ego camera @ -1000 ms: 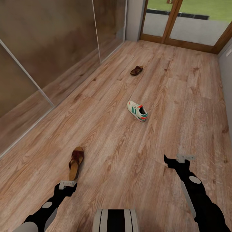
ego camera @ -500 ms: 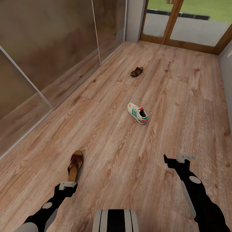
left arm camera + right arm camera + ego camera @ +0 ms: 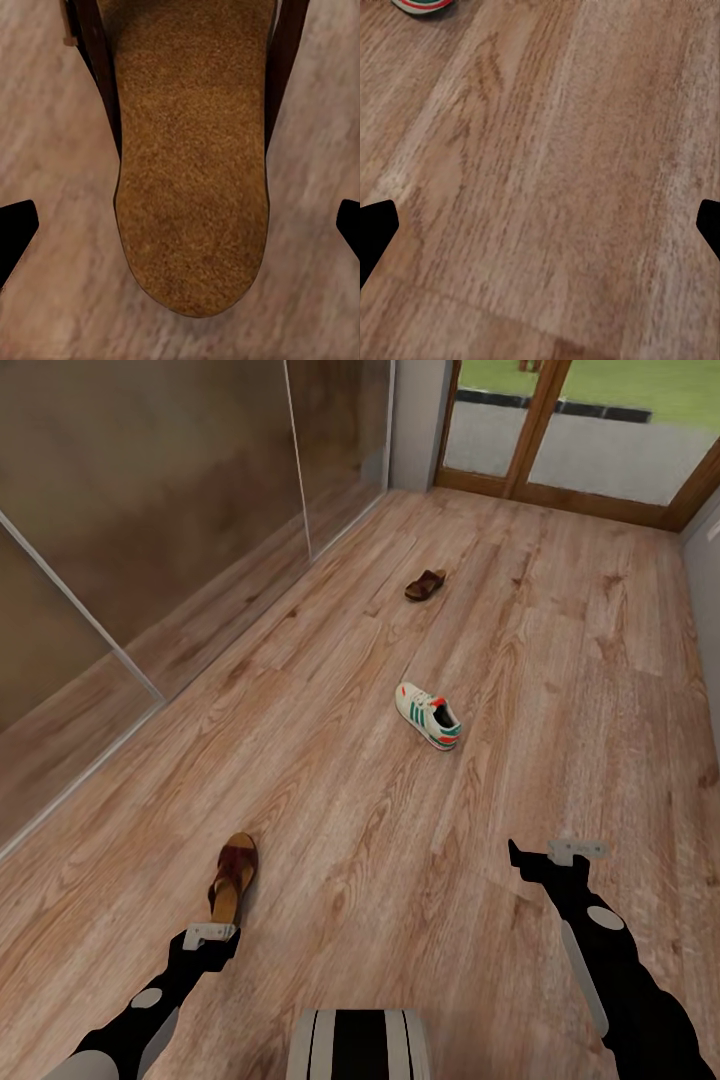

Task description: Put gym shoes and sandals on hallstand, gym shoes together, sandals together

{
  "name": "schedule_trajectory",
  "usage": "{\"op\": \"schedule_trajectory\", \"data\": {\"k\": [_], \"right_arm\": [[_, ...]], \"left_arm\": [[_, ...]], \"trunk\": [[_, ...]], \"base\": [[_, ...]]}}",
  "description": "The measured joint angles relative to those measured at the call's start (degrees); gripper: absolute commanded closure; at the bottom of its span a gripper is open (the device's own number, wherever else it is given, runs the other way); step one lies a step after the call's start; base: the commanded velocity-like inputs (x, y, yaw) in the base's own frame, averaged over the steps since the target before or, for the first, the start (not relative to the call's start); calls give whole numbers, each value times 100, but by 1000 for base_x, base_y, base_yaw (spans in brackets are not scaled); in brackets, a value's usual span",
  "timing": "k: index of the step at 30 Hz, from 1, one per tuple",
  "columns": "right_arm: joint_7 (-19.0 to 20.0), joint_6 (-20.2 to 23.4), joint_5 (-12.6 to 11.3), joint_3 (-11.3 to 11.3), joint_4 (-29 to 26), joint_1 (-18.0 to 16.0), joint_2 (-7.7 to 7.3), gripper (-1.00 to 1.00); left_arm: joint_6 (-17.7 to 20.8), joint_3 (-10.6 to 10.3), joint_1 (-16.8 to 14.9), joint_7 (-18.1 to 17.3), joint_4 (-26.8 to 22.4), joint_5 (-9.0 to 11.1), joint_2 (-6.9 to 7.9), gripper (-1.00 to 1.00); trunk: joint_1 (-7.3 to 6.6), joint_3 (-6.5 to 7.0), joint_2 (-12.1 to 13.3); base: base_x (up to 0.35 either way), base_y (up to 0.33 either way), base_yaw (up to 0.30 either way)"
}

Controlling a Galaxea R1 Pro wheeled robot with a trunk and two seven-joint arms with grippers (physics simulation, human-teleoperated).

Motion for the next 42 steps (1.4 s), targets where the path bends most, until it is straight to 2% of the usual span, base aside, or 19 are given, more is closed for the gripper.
{"op": "schedule_trajectory", "data": {"k": [17,35,42], "right_arm": [[0,0,-8,0,-16,0,0,-100],[-1,0,-8,0,-10,0,0,-100],[-2,0,-8,0,-9,0,0,-100]], "left_arm": [[0,-6,9,0,0,0,-9,-100],[0,8,17,1,0,0,-10,-100],[0,7,24,1,0,0,-9,-100]], "trunk": [[1,-10,0],[47,-558,-24],[47,-578,-24]], "base": [[5,0,0],[0,0,0],[0,0,0]]}}
